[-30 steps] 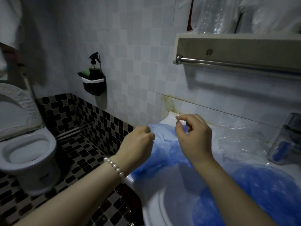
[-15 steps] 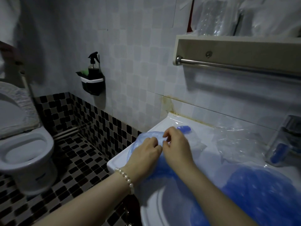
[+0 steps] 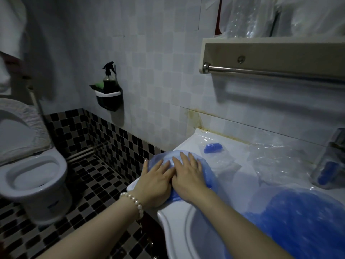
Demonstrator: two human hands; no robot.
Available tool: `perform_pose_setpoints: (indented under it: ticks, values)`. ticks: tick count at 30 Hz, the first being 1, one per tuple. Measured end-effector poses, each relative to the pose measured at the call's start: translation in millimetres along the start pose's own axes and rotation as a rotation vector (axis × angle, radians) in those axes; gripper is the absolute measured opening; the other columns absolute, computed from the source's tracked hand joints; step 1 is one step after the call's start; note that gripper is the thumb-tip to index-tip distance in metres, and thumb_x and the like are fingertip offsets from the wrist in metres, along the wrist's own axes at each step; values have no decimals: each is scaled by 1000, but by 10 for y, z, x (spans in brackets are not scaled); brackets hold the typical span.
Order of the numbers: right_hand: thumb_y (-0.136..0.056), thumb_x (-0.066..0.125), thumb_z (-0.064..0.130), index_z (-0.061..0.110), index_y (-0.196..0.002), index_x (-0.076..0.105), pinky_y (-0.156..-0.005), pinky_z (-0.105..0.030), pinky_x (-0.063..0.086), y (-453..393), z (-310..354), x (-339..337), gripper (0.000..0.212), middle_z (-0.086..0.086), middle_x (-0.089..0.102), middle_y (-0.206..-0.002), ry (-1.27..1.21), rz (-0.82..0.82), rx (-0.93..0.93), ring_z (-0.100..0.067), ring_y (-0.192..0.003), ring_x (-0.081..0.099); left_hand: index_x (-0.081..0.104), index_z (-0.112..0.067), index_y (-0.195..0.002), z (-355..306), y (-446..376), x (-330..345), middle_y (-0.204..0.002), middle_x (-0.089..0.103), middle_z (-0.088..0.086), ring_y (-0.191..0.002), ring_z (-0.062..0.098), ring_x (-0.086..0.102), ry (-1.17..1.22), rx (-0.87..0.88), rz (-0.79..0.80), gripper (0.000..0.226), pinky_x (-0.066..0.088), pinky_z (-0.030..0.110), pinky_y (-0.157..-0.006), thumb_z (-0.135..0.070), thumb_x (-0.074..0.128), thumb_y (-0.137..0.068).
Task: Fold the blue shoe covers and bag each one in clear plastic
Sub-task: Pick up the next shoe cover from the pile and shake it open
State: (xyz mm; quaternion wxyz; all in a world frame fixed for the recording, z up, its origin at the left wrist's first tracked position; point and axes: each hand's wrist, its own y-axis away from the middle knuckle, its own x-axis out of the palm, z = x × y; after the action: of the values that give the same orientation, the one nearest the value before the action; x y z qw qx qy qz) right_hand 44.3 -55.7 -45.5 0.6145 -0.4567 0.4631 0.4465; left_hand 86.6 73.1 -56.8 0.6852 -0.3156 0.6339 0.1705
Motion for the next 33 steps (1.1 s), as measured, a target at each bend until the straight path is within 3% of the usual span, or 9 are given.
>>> perform_pose_setpoints:
  ticks: [2, 6, 17, 25, 27, 29, 31, 32, 33]
  values:
    - [-97, 26, 43, 31, -150, 4, -115, -51, -10, 18, -120, -5, 59, 1, -10, -159, 54, 30, -3, -26, -144, -17, 10, -27, -151, 11, 25, 16, -159, 7, -4, -147, 17, 4, -23, -31, 78, 86, -7, 57, -112, -53, -12, -73]
    - [-92, 21, 64, 38, -149, -7, -111, -56, -13, 24, -270, -13, 69, 4, -17, -158, 82, 118, 45, -30, -142, -22, -9, -31, -150, -4, 48, -58, -158, -12, -9, -145, 15, -14, 31, -34, 239, 91, -19, 55, -110, -71, -5, -68]
    - [-92, 17, 65, 15, -151, -6, -116, -43, -7, -1, -287, -20, 81, -2, -9, -159, 108, 178, 12, -20, -146, -10, -5, -20, -151, -35, 26, -118, -158, -12, 0, -144, 12, -14, 39, -73, 309, 117, -13, 48, -115, -83, 0, -53]
    - [-90, 17, 68, 19, -151, -6, -118, -45, -5, 8, -320, -29, 81, 0, -9, -159, 104, 198, -50, -19, -146, -11, 0, -41, -149, 65, 144, -234, -158, -13, -2, -144, 21, -20, 109, -139, 382, 124, -20, 57, -107, -98, 4, -39]
    - [-90, 18, 68, 20, -151, -5, -118, -45, -5, -1, -347, -17, 81, 1, -9, -159, 95, 197, -85, -19, -146, -10, 9, -41, -149, 144, 219, -376, -159, -6, -7, -146, 17, -10, 156, -130, 426, 124, -21, 55, -107, -100, -1, -41]
    - [-90, 20, 68, 22, -152, -4, -118, -45, -4, -17, -371, -17, 81, 3, -8, -159, 82, 188, -133, -18, -146, -10, 34, -33, -143, 217, 293, -540, -156, 21, -7, -143, 15, 19, 313, -168, 362, 86, -6, 51, -114, -83, 14, -76]
    - [-88, 21, 71, 23, -152, -1, -118, -44, -4, -26, -380, -30, 83, 4, -7, -159, 79, 190, -192, -16, -146, -9, 54, -28, -124, 312, 331, -659, -134, 50, -7, -125, 13, 44, 485, -208, 165, 32, 32, 30, -105, -40, 40, -98]
    - [-85, 21, 74, 24, -152, 1, -118, -43, -4, -27, -378, -37, 86, 5, -6, -159, 80, 197, -227, -15, -146, -7, 57, -28, -116, 358, 352, -720, -125, 52, -9, -121, 11, 46, 470, -190, 92, 23, 36, 20, -94, -21, 48, -96]
    - [-79, 19, 77, 25, -151, 5, -118, -41, -4, -24, -376, -50, 90, 6, -3, -159, 69, 196, -264, -14, -146, -5, 58, -29, -113, 399, 370, -761, -123, 51, -11, -122, 9, 43, 407, -152, 54, 30, 37, 17, -93, -10, 53, -90]
